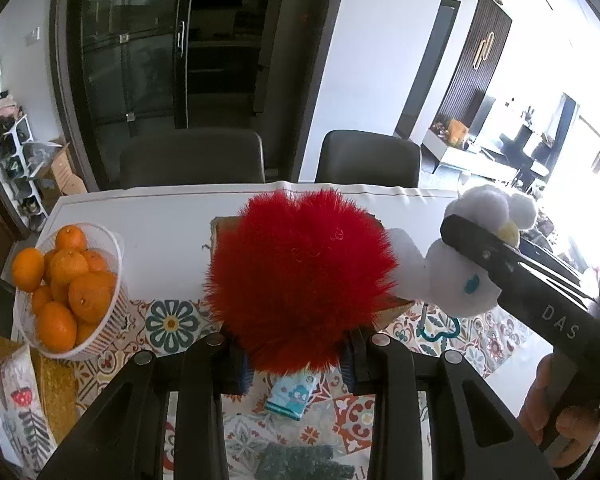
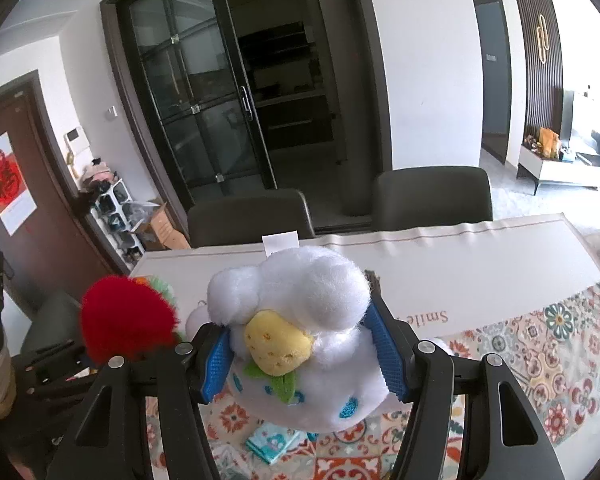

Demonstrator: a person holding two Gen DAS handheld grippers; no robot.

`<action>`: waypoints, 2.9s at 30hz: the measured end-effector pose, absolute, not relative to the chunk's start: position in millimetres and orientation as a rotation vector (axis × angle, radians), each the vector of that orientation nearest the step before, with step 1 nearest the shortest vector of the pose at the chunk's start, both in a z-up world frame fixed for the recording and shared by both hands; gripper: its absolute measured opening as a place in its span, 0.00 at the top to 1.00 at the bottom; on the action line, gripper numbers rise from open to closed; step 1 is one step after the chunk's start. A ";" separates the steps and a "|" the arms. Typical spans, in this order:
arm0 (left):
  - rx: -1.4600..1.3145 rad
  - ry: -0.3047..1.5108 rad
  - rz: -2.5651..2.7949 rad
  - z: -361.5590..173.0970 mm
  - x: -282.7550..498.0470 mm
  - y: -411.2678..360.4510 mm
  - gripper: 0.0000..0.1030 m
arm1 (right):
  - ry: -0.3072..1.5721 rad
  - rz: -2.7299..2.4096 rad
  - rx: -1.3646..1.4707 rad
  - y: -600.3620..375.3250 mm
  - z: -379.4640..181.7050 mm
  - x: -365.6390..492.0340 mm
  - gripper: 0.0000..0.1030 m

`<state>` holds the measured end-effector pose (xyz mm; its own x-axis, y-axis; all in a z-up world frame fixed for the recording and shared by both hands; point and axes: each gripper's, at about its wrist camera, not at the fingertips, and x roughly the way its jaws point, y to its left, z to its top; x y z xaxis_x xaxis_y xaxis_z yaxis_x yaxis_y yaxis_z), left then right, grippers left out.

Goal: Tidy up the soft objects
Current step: 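Lift and carry the pompom and plush bunny over the cardboard box, then open left tool releasing the pompom while right tool releases the bunny into the box, then move left tool to the blue tissue pack while right tool approaches the yellow toy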

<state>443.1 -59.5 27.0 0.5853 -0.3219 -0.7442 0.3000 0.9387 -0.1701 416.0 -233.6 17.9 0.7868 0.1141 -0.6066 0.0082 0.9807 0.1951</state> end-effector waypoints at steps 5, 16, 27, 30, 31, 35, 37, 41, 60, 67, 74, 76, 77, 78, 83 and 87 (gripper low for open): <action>-0.020 0.878 -0.368 26.3 457.2 -64.7 0.68 | 0.684 0.068 0.195 -235.5 14.7 435.5 0.40; -0.033 0.946 -0.366 5.8 498.4 -73.0 0.68 | 0.801 0.107 0.193 -241.6 -14.9 484.3 0.40; -0.045 1.056 -0.355 -36.2 529.6 -80.6 0.68 | 0.911 0.136 0.217 -245.8 -55.0 524.1 0.39; -0.035 1.079 -0.356 -45.7 534.7 -82.5 0.68 | 0.950 0.142 0.235 -246.7 -68.2 531.8 0.39; -0.030 1.086 -0.357 -48.1 535.9 -83.3 0.68 | 0.959 0.142 0.237 -246.2 -71.7 534.2 0.39; -0.025 1.113 -0.354 -58.2 540.2 -84.8 0.67 | 0.997 0.158 0.251 -246.5 -84.5 542.2 0.38; -0.026 1.128 -0.358 -61.9 543.6 -85.6 0.61 | 1.011 0.163 0.255 -246.0 -89.6 545.2 0.36; -0.013 1.156 -0.364 -67.8 546.4 -87.6 0.38 | 1.034 0.164 0.274 -246.9 -94.4 547.2 0.30; 0.069 1.072 -0.327 -38.5 511.1 -84.9 0.37 | 0.929 -0.047 0.172 -250.9 -52.8 493.5 0.22; 0.113 1.049 -0.336 -30.7 489.6 -88.7 0.37 | 0.922 -0.101 0.156 -256.4 -46.1 463.6 0.22; 0.172 1.047 -0.347 -32.0 470.2 -96.4 0.37 | 0.967 -0.134 0.155 -262.3 -55.7 441.3 0.22; 0.189 1.052 -0.349 -34.7 465.1 -98.5 0.37 | 0.983 -0.144 0.159 -264.3 -60.7 434.5 0.22; 0.199 1.057 -0.349 -36.8 462.9 -99.8 0.37 | 0.990 -0.146 0.162 -265.0 -62.7 431.8 0.22; 0.204 1.061 -0.352 -38.6 460.0 -100.6 0.37 | 0.998 -0.145 0.165 -265.6 -65.2 429.4 0.22; 0.232 1.094 -0.371 -50.7 450.0 -105.4 0.37 | 1.043 -0.161 0.182 -268.8 -79.6 417.5 0.22; 0.251 1.128 -0.390 -61.8 443.0 -110.0 0.37 | 1.085 -0.173 0.195 -273.2 -93.4 409.7 0.22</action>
<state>443.0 -110.0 -61.8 0.3721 -0.1757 -0.9114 0.4255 0.9049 -0.0007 409.7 -273.2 -93.4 0.4563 -0.0437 -0.8888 0.2344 0.9694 0.0727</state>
